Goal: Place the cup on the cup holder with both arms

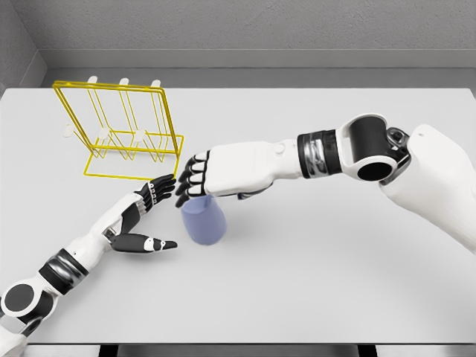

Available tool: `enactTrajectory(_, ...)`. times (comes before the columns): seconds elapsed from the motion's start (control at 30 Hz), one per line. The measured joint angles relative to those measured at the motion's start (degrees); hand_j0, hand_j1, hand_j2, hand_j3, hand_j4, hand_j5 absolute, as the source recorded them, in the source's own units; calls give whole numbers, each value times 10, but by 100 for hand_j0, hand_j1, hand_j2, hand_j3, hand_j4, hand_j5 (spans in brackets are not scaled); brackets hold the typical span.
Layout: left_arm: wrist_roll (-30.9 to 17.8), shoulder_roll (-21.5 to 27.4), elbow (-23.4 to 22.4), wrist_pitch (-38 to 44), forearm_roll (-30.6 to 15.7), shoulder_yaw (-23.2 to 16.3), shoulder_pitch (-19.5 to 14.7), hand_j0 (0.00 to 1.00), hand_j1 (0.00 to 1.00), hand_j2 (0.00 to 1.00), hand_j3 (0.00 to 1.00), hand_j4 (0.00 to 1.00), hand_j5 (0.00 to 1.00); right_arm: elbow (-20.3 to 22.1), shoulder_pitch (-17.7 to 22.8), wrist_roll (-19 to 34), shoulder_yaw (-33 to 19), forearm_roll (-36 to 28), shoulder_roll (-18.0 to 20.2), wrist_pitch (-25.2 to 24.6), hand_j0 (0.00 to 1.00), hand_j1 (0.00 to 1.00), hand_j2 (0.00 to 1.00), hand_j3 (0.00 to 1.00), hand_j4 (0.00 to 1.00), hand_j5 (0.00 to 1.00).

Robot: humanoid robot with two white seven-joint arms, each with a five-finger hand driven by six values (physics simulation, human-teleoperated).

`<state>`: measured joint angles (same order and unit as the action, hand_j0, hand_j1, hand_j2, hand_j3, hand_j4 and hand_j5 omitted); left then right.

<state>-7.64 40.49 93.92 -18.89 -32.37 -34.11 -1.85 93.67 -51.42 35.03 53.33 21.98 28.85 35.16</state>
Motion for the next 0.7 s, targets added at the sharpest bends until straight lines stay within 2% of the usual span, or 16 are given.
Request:
enactTrajectory(0.07, 0, 0, 0, 0, 0, 0, 0, 100, 100, 100, 100, 100, 100, 3, 0, 0, -15, -1, 6, 0, 100, 100, 100, 100, 100, 100)
enactTrajectory(0.2, 0, 0, 0, 0, 0, 0, 0, 100, 100, 100, 100, 100, 100, 51, 17, 0, -101, -21, 25, 0, 100, 100, 100, 100, 100, 100)
enactTrajectory(0.23, 0, 0, 0, 0, 0, 0, -1, 100, 100, 100, 100, 100, 100, 58, 32, 0, -125, -26, 30, 0, 100, 100, 100, 100, 100, 100)
enactTrajectory(0.33, 0, 0, 0, 0, 0, -1, -1, 100, 100, 100, 100, 100, 100, 67, 113, 0, -212, -66, 64, 1, 100, 100, 100, 100, 100, 100)
enactTrajectory(0.43, 0, -4, 0, 4, 1, -7, -11, 100, 100, 100, 100, 100, 100, 71, 142, 0, -292, -126, 112, 0, 100, 100, 100, 100, 100, 100)
enactTrajectory(0.53, 0, -10, 0, 12, 2, -11, -14, 100, 100, 100, 100, 100, 100, 72, 178, 0, -327, -156, 143, 0, 100, 100, 100, 100, 100, 100)
enactTrajectory(0.57, 0, -11, 0, 13, 1, -15, -26, 100, 100, 100, 100, 100, 100, 73, 200, 0, -332, -160, 147, 0, 100, 100, 100, 100, 100, 100)
enactTrajectory(0.7, 0, -22, 0, 29, 2, -29, -40, 100, 100, 100, 100, 100, 100, 71, 282, 0, -372, -163, 149, 1, 100, 100, 100, 100, 100, 100)
